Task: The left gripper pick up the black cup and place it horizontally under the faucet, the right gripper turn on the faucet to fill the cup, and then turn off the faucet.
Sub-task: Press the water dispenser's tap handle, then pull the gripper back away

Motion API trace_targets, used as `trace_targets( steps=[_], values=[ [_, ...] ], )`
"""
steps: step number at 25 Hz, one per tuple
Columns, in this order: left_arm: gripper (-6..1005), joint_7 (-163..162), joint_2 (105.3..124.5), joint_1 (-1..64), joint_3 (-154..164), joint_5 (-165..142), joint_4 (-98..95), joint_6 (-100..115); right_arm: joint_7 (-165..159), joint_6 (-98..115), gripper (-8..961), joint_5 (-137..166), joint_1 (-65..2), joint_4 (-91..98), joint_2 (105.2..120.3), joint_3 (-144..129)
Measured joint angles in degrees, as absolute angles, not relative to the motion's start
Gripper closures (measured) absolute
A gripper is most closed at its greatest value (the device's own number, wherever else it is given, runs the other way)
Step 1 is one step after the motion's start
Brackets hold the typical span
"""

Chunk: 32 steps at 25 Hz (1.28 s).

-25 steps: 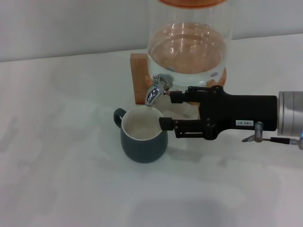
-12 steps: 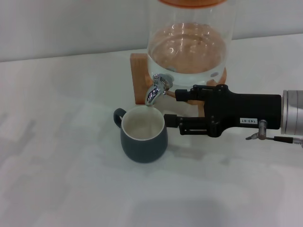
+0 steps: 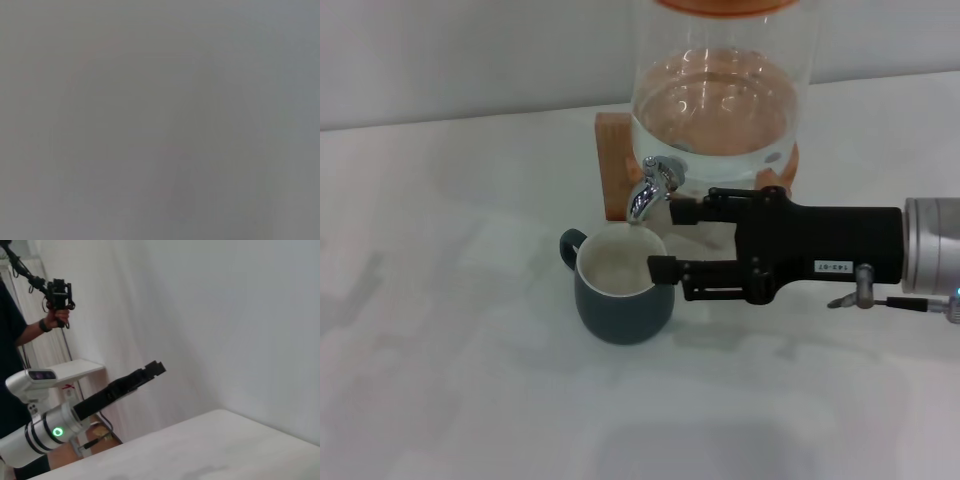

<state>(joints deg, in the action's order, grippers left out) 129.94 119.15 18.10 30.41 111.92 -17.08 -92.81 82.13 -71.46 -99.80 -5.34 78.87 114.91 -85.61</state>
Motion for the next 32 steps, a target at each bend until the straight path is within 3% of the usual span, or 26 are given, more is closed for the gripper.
trace_targets(
  steps=[10,32],
  values=[
    [106,129.99,119.18,18.03,30.41,112.81,-17.03,-91.65,80.49,-60.69,203,-97.37,-0.28,86.90,114.96,-91.61],
    [106,129.84,119.18,18.26,30.41,113.69,-16.87,-89.88,78.36,-55.50,203,-96.98,-1.27,87.00,114.96,-95.92]
  ],
)
